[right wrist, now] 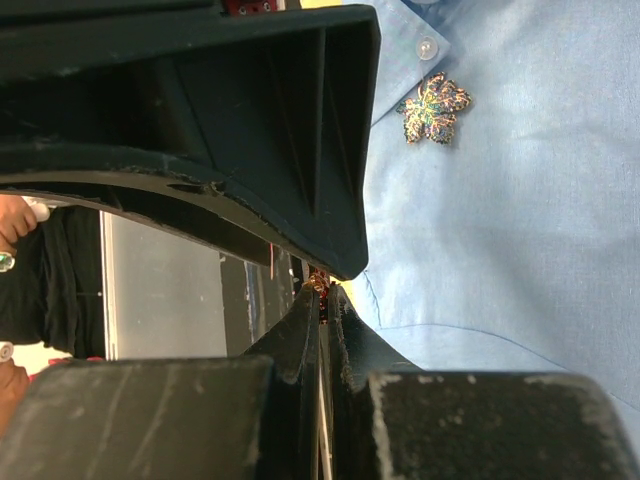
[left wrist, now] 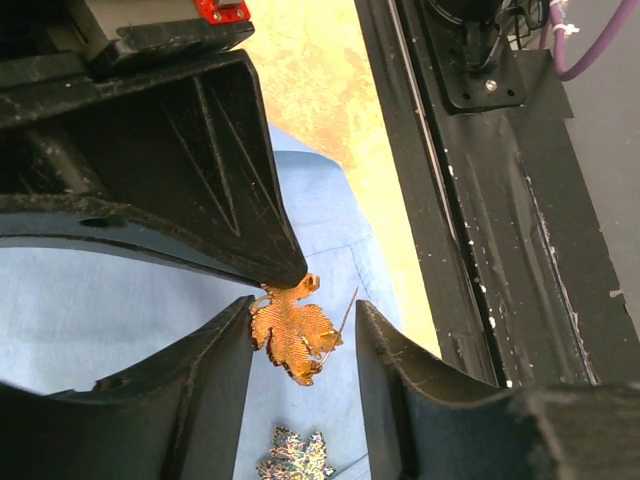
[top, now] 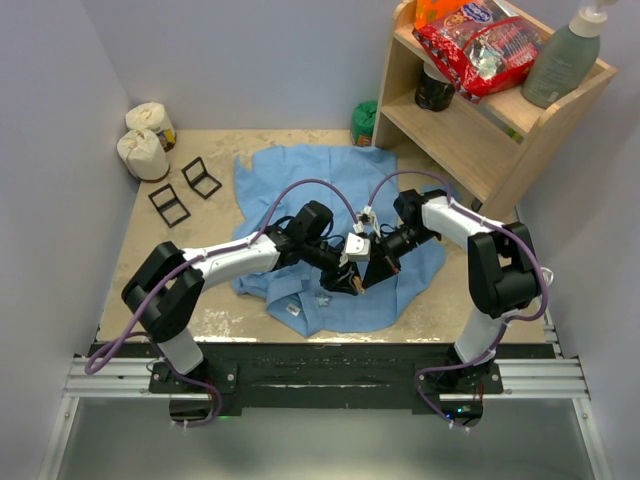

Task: Remove the brooch from the garment
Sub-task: Close the brooch.

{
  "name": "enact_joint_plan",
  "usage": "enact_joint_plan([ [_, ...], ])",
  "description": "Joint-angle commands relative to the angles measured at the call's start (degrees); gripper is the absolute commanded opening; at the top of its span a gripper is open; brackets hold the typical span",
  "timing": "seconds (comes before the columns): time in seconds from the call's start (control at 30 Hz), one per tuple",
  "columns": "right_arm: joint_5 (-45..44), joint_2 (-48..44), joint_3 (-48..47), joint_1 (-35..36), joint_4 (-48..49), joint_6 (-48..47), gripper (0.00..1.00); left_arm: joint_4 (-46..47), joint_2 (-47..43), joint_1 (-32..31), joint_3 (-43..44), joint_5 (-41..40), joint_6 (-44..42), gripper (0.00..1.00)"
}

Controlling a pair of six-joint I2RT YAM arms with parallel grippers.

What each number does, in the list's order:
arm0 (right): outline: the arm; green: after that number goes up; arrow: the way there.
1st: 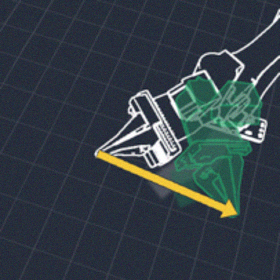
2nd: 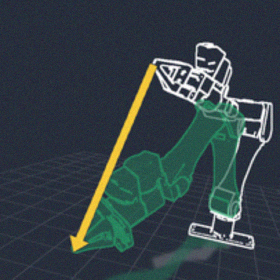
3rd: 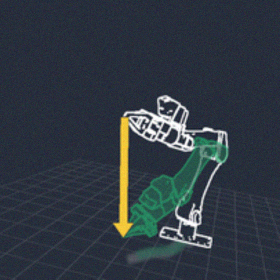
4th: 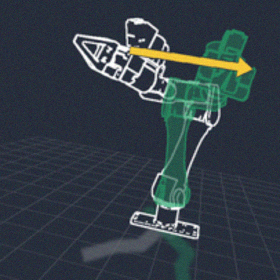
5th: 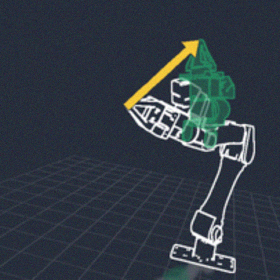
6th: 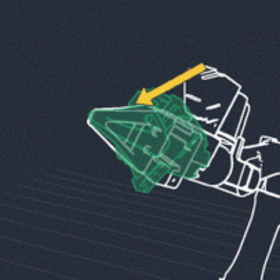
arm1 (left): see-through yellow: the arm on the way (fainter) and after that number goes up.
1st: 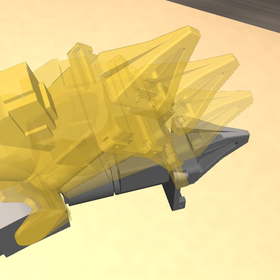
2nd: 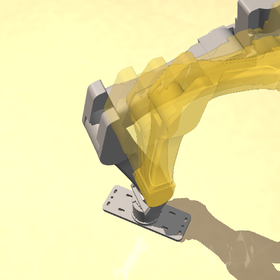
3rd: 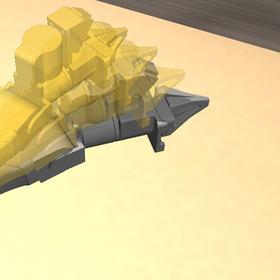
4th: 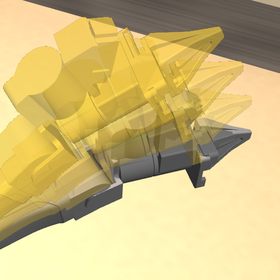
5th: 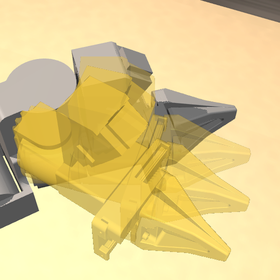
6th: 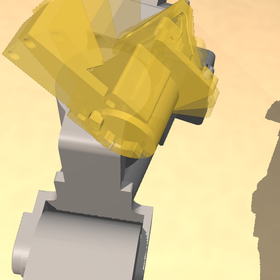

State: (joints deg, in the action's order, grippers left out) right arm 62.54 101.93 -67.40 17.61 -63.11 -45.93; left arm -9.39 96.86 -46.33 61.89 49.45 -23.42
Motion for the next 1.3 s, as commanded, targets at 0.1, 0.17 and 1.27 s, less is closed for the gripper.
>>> enact_joint_plan([
  [0.1, 1.70, -2.97, -0.19, -0.55, 0.80, -0.56, 0.00, 0.51, -1.85, -0.52, -0.10, -0.06, -0.05, 0.40],
  [0.17, 1.70, -2.88, -0.19, -0.55, 0.88, -0.56, 0.00, 0.60, -1.94, -0.52, -0.10, 0.03, -0.13, 0.40],
  [1.27, 1.18, -4.11, 0.42, -0.73, 2.38, 0.58, 0.00, -8.62, -0.62, -2.81, 3.85, -2.96, -4.18, 0.29],
])
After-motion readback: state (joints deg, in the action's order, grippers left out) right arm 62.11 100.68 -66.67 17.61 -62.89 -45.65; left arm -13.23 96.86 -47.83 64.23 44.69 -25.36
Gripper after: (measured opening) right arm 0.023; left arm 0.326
